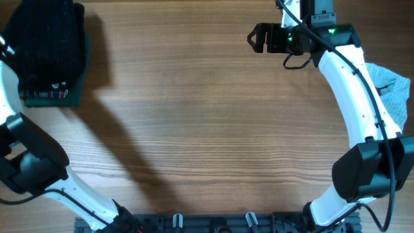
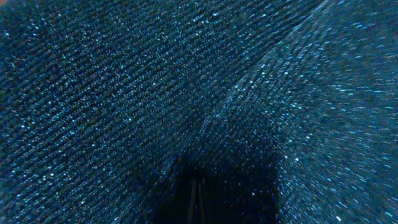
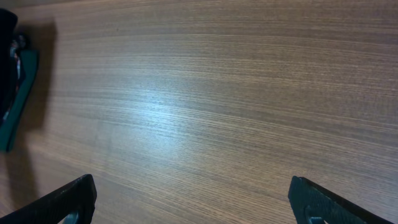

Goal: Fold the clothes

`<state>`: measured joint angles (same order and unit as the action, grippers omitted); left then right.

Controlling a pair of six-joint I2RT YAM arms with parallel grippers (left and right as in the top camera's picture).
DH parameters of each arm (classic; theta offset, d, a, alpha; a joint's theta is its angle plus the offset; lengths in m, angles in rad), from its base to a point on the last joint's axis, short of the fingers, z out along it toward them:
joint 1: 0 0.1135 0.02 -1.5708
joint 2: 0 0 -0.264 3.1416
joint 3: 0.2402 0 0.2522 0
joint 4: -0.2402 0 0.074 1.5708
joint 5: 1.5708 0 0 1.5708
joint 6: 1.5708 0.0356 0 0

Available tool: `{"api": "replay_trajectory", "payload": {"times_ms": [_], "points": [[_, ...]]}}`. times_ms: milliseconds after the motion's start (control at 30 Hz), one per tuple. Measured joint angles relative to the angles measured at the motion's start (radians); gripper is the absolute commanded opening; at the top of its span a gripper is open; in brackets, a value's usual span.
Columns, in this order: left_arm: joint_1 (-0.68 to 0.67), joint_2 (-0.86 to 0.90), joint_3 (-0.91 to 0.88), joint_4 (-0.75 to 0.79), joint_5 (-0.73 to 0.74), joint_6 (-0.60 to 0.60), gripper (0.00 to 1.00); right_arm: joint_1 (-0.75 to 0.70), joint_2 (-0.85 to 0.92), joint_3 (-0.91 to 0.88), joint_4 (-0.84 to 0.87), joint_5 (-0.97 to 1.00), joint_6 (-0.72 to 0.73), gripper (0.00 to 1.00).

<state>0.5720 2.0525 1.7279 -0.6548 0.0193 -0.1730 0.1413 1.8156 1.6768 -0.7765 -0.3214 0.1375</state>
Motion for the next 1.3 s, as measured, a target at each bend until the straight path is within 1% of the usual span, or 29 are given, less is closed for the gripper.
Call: {"api": "replay_trajectory", "payload": {"times_ms": [200,400,667,900,1067,1133,1300], "points": [[0.000,-0.001,-0.069,0.051,-0.055,0.000,0.04,0.000,0.000,0.000,-0.001,0.000,0.000,0.99],[0.000,-0.001,-0.078,0.066,-0.067,0.000,0.04,0.000,0.000,0.000,-0.001,0.000,0.000,0.99],[0.005,-0.027,-0.093,0.095,-0.003,0.000,0.04,0.000,0.000,0.000,0.000,0.000,0.000,0.99],[-0.048,-0.155,-0.106,0.102,0.037,0.000,0.08,0.000,0.000,0.000,0.000,0.000,0.000,1.00],[-0.109,-0.291,-0.106,0.092,0.048,0.000,0.14,0.000,0.000,0.000,0.001,0.000,0.000,0.99],[-0.134,-0.344,-0.106,0.076,0.051,0.000,0.18,0.000,0.000,0.000,0.008,0.000,0.000,1.00],[-0.229,-0.447,-0.106,0.025,0.054,0.002,0.40,0.000,0.000,0.000,0.034,0.000,0.000,1.00]]}}
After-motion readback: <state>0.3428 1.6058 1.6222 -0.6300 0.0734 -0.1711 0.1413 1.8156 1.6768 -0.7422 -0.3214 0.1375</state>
